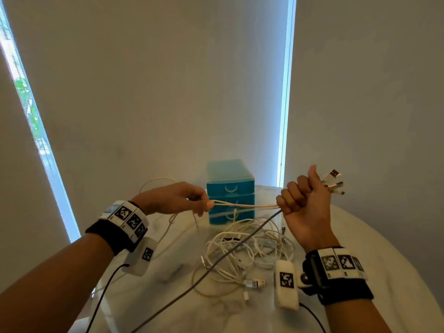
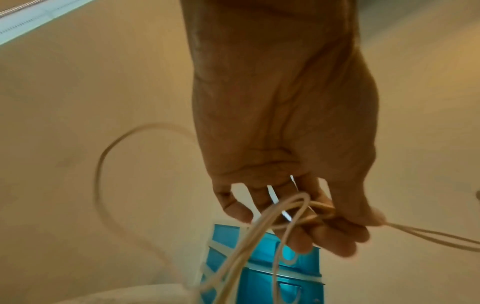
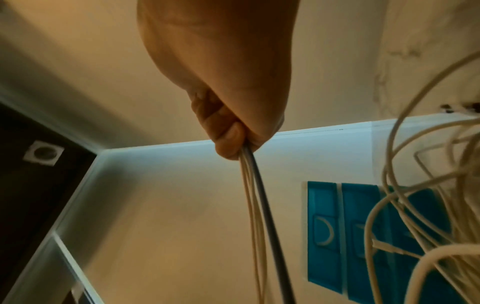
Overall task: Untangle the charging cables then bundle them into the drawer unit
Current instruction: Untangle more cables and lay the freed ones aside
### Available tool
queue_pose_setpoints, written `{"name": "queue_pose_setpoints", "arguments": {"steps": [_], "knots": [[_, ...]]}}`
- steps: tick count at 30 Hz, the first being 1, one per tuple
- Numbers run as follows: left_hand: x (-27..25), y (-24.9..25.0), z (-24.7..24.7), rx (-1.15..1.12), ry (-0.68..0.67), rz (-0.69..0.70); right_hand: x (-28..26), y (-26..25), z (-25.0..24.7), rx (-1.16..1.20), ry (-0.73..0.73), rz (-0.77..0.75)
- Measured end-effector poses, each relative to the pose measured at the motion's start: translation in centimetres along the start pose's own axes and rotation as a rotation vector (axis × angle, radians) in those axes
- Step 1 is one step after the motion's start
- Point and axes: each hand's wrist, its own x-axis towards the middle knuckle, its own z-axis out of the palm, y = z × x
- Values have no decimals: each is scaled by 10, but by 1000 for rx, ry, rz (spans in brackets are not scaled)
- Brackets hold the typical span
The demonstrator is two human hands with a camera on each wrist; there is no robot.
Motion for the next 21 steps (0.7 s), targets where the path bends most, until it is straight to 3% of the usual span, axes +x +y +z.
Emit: {"name": "queue_pose_setpoints", "arguments": {"steps": [6, 9, 12, 15, 18, 21], "knots": [[5, -5, -6, -8, 406, 77, 13, 24, 23, -513, -7, 118], [14, 10, -7, -143, 469, 126, 13, 40, 34, -902, -59, 214], [23, 23, -8, -125, 488, 173, 10, 45, 50, -1186, -182, 298], [23, 15, -11, -80, 470, 107, 15, 34, 54, -1118, -147, 253], [14, -8, -11, -2, 448, 7, 27, 16, 44, -733, 49, 119], [2, -30, -12, -12, 421, -65, 31, 1, 35, -583, 273, -22]]}}
